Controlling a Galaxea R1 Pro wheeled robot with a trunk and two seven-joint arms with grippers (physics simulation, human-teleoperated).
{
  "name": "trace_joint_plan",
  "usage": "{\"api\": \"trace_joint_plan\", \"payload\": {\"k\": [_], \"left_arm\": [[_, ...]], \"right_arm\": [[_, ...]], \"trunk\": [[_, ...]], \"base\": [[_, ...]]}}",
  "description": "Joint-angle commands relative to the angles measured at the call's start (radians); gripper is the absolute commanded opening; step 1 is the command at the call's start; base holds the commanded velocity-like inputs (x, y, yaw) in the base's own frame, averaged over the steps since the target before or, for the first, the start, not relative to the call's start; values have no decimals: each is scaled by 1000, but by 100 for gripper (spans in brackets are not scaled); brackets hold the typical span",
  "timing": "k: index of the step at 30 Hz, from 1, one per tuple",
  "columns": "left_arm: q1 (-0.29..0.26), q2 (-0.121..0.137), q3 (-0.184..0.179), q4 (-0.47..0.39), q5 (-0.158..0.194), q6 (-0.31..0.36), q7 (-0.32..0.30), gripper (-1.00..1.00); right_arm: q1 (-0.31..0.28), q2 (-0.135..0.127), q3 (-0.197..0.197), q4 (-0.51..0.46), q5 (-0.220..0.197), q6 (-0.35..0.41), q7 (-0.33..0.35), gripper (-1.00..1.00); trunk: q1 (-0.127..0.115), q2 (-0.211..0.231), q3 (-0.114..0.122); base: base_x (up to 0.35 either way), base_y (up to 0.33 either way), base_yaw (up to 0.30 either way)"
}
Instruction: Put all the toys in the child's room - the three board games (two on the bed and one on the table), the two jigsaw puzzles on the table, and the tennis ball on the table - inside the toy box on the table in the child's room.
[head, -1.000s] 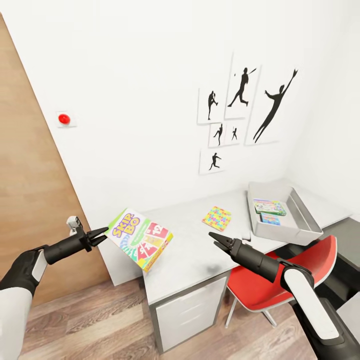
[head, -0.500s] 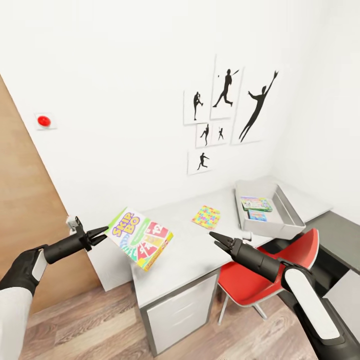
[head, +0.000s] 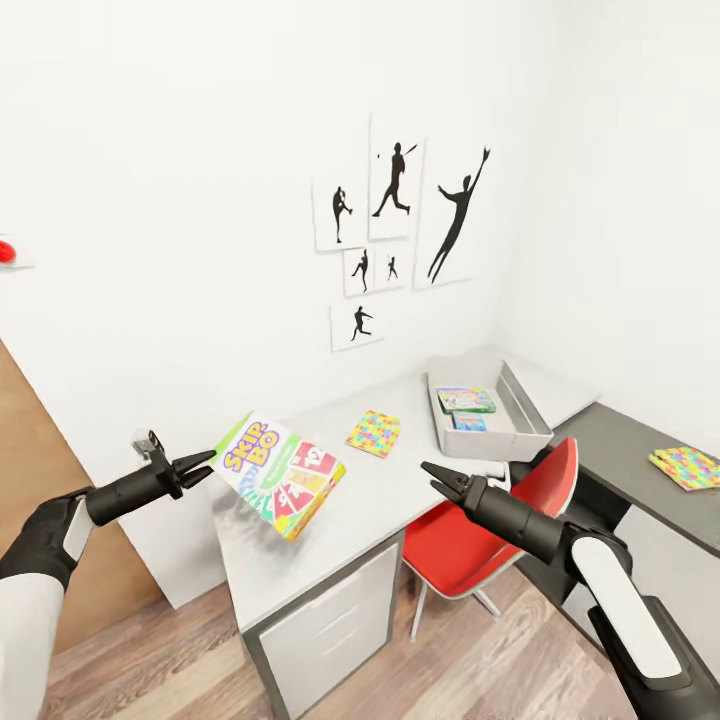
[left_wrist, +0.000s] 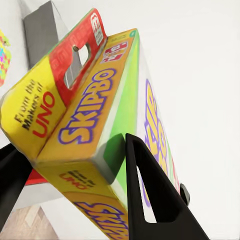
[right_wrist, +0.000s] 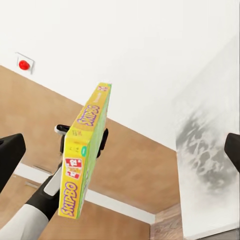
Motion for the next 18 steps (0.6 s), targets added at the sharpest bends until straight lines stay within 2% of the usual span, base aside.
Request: {"api": "trace_joint_plan", "payload": {"k": [1, 18], "left_arm": [[0, 1, 1, -1, 3, 11, -4, -100], [1, 0, 1, -2, 2, 11, -5, -100]], "right_arm": [[-1, 0, 0, 0, 2, 2, 7, 100], [-1, 0, -2, 3, 2, 2, 10, 100]], "trunk": [[0, -2, -1], [0, -2, 6]], "base": [[0, 0, -277], [0, 0, -277]]}}
